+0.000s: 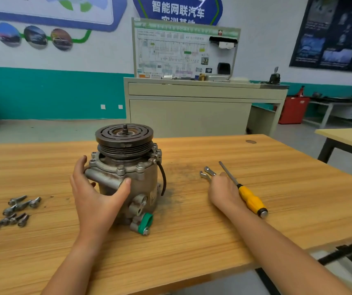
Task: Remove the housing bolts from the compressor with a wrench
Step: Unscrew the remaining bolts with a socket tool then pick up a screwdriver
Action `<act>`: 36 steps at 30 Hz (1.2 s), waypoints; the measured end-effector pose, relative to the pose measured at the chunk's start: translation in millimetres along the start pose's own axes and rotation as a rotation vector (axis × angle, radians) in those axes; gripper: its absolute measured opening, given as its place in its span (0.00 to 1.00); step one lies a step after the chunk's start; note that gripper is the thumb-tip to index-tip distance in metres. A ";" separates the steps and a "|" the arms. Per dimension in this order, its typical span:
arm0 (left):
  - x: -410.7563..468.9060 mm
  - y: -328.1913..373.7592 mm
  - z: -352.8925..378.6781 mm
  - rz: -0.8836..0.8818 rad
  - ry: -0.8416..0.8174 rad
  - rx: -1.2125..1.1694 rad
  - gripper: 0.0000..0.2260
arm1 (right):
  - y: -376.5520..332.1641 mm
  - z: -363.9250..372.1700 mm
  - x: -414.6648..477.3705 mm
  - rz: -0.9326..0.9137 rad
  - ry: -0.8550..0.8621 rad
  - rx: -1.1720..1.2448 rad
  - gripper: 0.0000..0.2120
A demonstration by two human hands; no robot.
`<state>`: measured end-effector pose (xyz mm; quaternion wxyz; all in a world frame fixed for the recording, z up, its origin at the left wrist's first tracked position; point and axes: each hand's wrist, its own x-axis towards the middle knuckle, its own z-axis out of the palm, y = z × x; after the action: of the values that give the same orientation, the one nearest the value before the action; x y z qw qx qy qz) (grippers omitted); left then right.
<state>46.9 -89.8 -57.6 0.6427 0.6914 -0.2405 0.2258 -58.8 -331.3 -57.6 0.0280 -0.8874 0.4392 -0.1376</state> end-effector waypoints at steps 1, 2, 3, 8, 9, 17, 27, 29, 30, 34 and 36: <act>0.0 0.4 -0.4 -0.002 -0.002 0.002 0.43 | -1.9 -0.1 3.4 -0.005 -0.006 -0.016 0.14; 0.0 0.9 -0.9 -0.005 -0.007 0.004 0.43 | -3.3 -0.1 6.6 -0.018 -0.011 -0.022 0.14; 0.1 1.3 -1.3 -0.009 -0.012 0.005 0.43 | -3.8 -0.4 9.4 -0.036 -0.014 -0.019 0.14; -0.5 3.0 -0.6 -0.007 -0.006 0.009 0.43 | 15.2 -8.0 26.4 -0.001 0.061 0.058 0.11; -0.7 2.9 -0.5 -0.008 -0.002 0.006 0.42 | 20.0 -9.3 29.5 0.014 0.043 0.030 0.10; -1.9 7.8 -2.9 -0.045 -0.019 0.006 0.46 | 28.2 0.3 36.8 -0.092 -0.073 -0.195 0.13; 12.1 3.2 -15.6 -0.108 -0.120 0.003 0.49 | 27.1 -86.0 9.5 -0.386 0.230 0.589 0.07; 22.1 3.6 -25.7 -0.139 -0.190 -0.013 0.50 | 15.4 -122.9 -15.7 -0.532 0.219 0.642 0.07; 27.6 4.2 -31.1 -0.154 -0.230 -0.003 0.49 | 6.2 -140.3 -29.8 -0.601 0.192 0.644 0.10; 43.7 9.7 -52.6 -0.164 -0.434 0.158 0.49 | -42.9 -182.8 -70.1 -0.810 0.094 0.439 0.19; 46.4 17.9 -62.2 -0.086 -0.470 0.223 0.45 | -69.3 -190.1 -78.1 -0.882 0.088 0.274 0.15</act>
<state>71.9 -30.7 -10.3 0.4980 0.8011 -0.3271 0.0568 -101.4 -213.9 119.6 0.0652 -0.9709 -0.0015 -0.2304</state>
